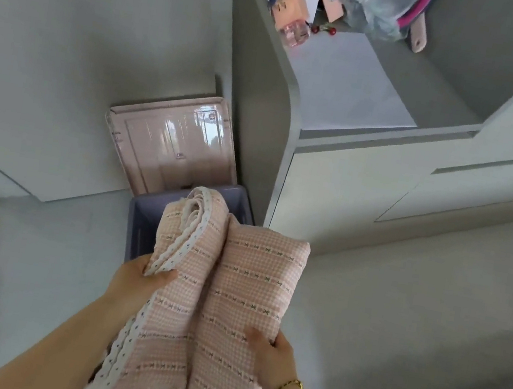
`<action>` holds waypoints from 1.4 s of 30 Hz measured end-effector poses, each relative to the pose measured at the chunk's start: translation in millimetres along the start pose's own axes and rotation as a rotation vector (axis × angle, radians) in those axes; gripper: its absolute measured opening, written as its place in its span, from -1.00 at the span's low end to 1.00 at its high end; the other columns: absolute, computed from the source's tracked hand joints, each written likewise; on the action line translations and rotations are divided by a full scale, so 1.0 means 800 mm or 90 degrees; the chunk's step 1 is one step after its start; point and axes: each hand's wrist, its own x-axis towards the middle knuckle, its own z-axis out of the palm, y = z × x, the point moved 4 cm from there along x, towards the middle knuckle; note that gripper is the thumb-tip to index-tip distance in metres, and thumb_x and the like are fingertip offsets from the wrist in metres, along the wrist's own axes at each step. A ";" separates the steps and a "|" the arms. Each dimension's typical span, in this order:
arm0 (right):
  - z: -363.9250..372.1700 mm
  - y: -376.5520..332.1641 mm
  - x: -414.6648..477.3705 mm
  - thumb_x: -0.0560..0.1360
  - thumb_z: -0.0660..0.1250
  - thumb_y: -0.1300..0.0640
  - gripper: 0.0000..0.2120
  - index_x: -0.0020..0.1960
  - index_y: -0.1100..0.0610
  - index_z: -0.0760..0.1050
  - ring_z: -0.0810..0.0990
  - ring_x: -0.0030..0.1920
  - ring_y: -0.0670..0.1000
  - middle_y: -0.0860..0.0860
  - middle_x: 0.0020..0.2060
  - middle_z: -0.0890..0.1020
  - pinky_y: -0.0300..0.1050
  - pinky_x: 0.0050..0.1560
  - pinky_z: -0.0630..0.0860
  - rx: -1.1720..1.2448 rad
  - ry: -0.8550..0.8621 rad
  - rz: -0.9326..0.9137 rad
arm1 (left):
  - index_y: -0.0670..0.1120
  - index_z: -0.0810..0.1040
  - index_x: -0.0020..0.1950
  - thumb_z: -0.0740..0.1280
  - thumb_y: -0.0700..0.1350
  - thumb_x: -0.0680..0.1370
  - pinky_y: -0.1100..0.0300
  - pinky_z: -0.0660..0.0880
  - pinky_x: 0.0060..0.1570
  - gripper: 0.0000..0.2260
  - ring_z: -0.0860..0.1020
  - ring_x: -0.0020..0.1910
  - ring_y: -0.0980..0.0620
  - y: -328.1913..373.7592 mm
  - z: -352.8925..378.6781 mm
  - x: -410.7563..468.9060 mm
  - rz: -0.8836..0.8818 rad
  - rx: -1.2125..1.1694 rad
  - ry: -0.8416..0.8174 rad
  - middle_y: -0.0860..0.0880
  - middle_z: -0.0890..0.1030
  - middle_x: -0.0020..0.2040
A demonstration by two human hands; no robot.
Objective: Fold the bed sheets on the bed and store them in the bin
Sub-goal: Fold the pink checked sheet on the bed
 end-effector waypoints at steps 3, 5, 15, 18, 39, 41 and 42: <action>0.037 0.016 0.033 0.47 0.31 0.35 -0.91 -0.11 0.19 0.50 0.55 -0.06 0.20 0.05 -0.24 0.57 0.14 0.07 0.49 0.078 0.055 0.087 | -0.22 0.43 0.30 0.33 -0.19 0.52 0.21 0.30 -0.05 -0.64 0.50 0.08 -0.15 0.017 -0.015 0.068 0.003 0.082 -0.041 -0.20 0.53 0.20; 0.062 0.032 0.060 0.48 0.28 0.38 -0.85 -0.17 0.17 0.44 0.50 -0.19 0.14 0.03 -0.25 0.52 0.08 -0.03 0.46 0.176 0.096 0.146 | -0.20 0.49 0.22 0.36 -0.12 0.51 0.21 0.29 -0.05 -0.68 0.49 0.14 -0.17 0.023 -0.020 0.128 0.014 0.170 -0.096 -0.16 0.55 0.13; 0.201 0.180 0.212 0.52 0.20 0.39 -0.75 0.14 0.17 0.38 0.50 -0.17 0.11 0.10 -0.15 0.53 0.03 -0.29 0.52 0.510 0.246 0.314 | -0.23 0.41 0.28 0.30 -0.07 0.53 0.12 0.35 -0.01 -0.62 0.44 0.23 -0.14 -0.023 0.062 0.393 0.199 0.515 -0.276 -0.19 0.47 0.27; 0.215 0.228 0.265 0.53 0.20 0.37 -0.70 0.23 0.20 0.39 0.53 -0.04 0.16 0.13 -0.06 0.54 0.06 -0.19 0.54 0.529 0.262 0.343 | -0.20 0.42 0.25 0.32 -0.01 0.52 0.13 0.36 0.02 -0.62 0.45 0.19 -0.09 -0.073 0.101 0.451 0.211 0.551 -0.304 -0.13 0.47 0.25; 0.208 0.413 0.506 0.58 0.10 0.29 -0.82 -0.17 0.10 0.33 0.40 -0.20 -0.08 -0.02 -0.18 0.41 -0.28 -0.15 0.36 0.314 0.349 0.402 | -0.13 0.37 0.39 0.23 -0.24 0.54 0.04 0.28 0.27 -0.60 0.36 0.30 -0.23 -0.245 0.179 0.690 0.432 0.651 -0.115 -0.23 0.45 0.30; 0.195 0.414 0.502 0.56 0.17 0.19 -0.77 0.22 0.12 0.33 0.41 0.14 0.09 0.12 0.18 0.39 -0.06 0.10 0.39 0.022 0.370 0.404 | -0.12 0.26 0.46 0.26 -0.24 0.51 -0.03 0.16 0.35 -0.49 0.22 0.38 -0.25 -0.255 0.181 0.680 0.517 0.720 -0.112 -0.25 0.28 0.42; 0.196 0.410 0.501 0.54 0.23 0.14 -0.49 0.42 0.05 0.13 0.25 0.34 0.15 0.16 0.38 0.21 -0.01 0.29 0.30 -0.207 0.322 0.374 | -0.11 0.19 0.49 0.27 -0.21 0.52 -0.04 0.08 0.38 -0.45 0.15 0.42 -0.24 -0.266 0.184 0.672 0.543 0.755 -0.142 -0.24 0.18 0.47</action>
